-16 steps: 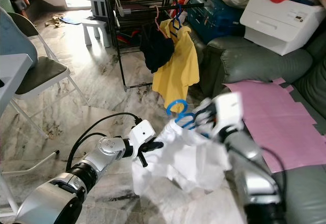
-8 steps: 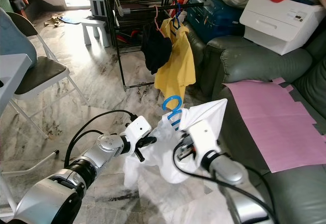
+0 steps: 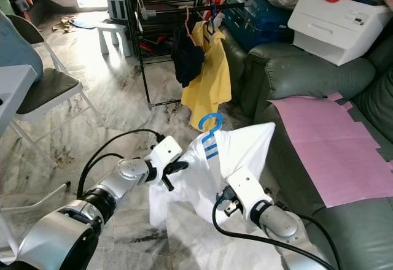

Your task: Hang hanger

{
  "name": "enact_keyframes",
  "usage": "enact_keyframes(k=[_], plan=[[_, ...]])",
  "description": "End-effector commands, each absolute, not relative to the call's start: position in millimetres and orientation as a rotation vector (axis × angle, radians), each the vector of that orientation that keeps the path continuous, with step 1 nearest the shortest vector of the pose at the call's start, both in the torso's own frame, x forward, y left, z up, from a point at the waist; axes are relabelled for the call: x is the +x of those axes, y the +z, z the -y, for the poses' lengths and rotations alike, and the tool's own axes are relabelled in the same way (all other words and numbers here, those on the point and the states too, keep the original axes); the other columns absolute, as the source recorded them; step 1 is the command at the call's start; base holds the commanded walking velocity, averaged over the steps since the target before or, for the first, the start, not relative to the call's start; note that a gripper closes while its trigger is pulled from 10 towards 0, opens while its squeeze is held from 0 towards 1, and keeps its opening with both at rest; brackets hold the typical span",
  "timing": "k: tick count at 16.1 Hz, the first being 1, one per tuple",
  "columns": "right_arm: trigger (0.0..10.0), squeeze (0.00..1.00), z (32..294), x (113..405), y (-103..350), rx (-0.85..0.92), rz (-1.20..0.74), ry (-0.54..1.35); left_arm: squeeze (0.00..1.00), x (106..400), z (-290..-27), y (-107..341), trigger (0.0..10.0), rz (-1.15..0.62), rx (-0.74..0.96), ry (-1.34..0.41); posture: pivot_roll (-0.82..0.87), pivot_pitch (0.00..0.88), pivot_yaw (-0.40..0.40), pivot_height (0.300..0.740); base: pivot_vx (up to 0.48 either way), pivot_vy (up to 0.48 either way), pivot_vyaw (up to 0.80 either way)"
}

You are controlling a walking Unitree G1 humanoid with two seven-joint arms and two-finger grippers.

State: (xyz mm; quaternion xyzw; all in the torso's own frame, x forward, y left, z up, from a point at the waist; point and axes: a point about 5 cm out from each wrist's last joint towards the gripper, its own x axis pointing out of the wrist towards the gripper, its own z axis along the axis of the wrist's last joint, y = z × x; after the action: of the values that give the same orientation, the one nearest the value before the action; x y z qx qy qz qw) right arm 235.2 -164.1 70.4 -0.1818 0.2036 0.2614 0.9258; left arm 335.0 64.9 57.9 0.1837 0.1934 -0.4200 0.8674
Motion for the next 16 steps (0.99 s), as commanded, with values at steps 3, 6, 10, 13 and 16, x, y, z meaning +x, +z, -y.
enact_keyframes(k=[3, 6, 10, 13, 16], plan=[[10.0, 1.00, 160.0, 232.3, 67.0, -0.375, -0.433, 0.565, 0.00, 346.9, -61.0, 76.8, 0.0, -0.323, 0.361, -0.842, -0.06, 0.000, -0.017, 0.740, 0.000, 0.000, 0.00], [10.0, 1.00, 160.0, 232.3, 67.0, -0.375, -0.433, 0.565, 0.00, 346.9, -61.0, 76.8, 0.0, -0.323, 0.361, -0.842, -0.06, 0.000, -0.017, 0.740, 0.000, 0.000, 0.00], [10.0, 1.00, 160.0, 232.3, 67.0, -0.375, -0.433, 0.565, 0.00, 346.9, -61.0, 76.8, 0.0, -0.323, 0.361, -0.842, -0.06, 0.000, -0.017, 0.740, 0.000, 0.000, 0.00], [10.0, 1.00, 160.0, 232.3, 67.0, -0.375, -0.433, 0.565, 0.00, 346.9, -61.0, 76.8, 0.0, -0.323, 0.361, -0.842, -0.06, 0.000, -0.017, 0.740, 0.000, 0.000, 0.00], [10.0, 1.00, 202.6, 236.9, 71.4, -0.563, -0.293, 0.294, 0.00, 349.5, -68.9, 75.2, 0.0, -0.336, 0.365, -0.773, -0.06, 0.000, -0.016, 0.740, 0.000, 0.000, 0.00]])
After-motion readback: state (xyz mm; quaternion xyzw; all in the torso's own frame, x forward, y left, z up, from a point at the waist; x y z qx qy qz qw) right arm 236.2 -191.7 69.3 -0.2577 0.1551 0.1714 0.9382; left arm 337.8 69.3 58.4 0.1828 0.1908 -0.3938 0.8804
